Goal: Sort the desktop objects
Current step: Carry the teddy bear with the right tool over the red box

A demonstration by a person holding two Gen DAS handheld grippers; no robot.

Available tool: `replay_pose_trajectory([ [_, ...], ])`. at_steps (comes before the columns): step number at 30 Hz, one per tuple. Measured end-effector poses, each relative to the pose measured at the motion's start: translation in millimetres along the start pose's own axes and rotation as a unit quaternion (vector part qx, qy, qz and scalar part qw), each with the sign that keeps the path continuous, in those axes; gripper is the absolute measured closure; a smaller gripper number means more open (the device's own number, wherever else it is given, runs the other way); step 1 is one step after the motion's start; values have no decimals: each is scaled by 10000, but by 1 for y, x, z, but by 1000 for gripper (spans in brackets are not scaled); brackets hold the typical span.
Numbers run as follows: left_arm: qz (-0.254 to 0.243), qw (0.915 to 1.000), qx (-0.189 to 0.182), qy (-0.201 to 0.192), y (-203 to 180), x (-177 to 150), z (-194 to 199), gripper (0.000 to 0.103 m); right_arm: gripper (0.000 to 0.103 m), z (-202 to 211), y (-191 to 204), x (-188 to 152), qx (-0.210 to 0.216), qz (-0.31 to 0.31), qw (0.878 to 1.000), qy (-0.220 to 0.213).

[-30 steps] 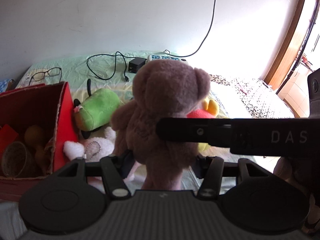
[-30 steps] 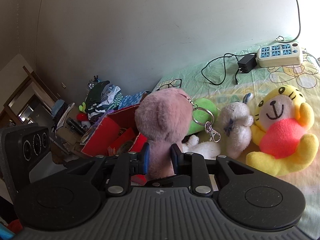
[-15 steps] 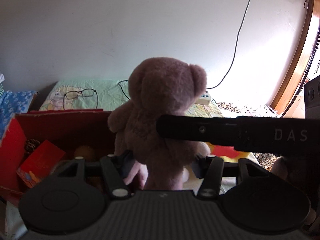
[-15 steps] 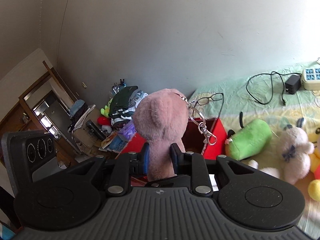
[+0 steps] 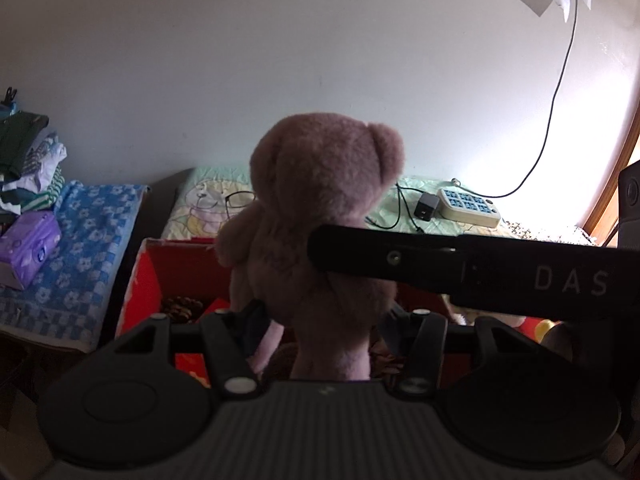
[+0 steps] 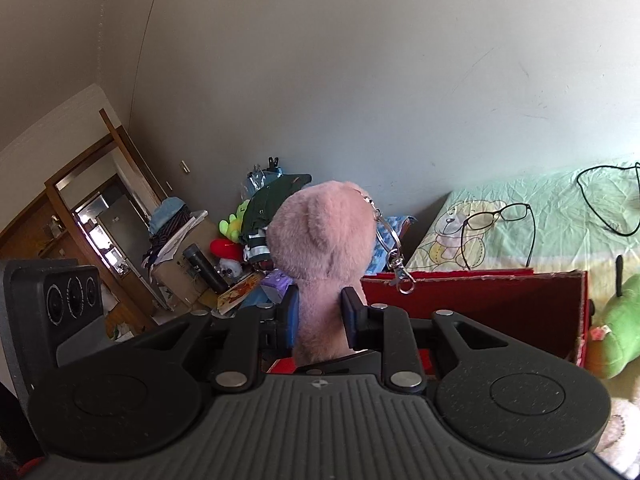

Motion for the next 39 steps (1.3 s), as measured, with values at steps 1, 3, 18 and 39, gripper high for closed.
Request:
replay_pose_trajectory([
  [1,13,10000,36,62,6,-3,-3,47,78,-7,-1,-2,6,-83,10000,53],
  [3,29,9998,88,182,16,-8,-7,47,78,-19,-5,-6,19,-232,9996,152],
  [18,419,9938,392,950,70,-35,-50,47,79,-88,-39,-27,106,-1114,9876,1099],
  [39,467,9893,454,1306,78,-43,-67,40,75,-116,-59,-36,-604,-1408,9715,1808],
])
Point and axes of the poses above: each gripper's, at about its wrist camera, not at the fingertips, and z roughly against the way its jaws point, y to its left, x to its top, the point moved 1 cm from there along -z, roughly the way its jaws point, and after that the axes turned 3 degrees about -y, right-handed, at the moved point
